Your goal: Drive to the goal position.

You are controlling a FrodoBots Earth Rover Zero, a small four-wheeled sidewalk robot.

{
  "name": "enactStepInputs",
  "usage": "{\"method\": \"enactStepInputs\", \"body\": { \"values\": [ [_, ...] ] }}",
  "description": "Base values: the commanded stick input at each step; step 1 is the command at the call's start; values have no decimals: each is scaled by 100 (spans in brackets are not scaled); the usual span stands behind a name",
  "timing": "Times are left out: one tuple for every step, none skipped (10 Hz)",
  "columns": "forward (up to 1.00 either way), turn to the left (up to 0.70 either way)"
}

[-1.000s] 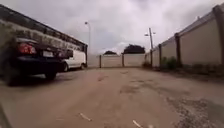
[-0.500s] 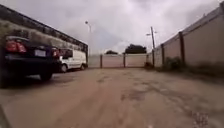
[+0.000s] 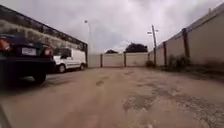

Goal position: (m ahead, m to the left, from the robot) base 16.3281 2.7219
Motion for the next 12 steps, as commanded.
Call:
{"method": "enactStepInputs", "body": {
  "values": [
    [85,0],
    [85,0],
    [85,0],
    [85,0],
    [85,0],
    [85,0],
    [85,0],
    [85,0],
    [85,0],
    [85,0],
    [85,0],
    [85,-4]
  ]
}}
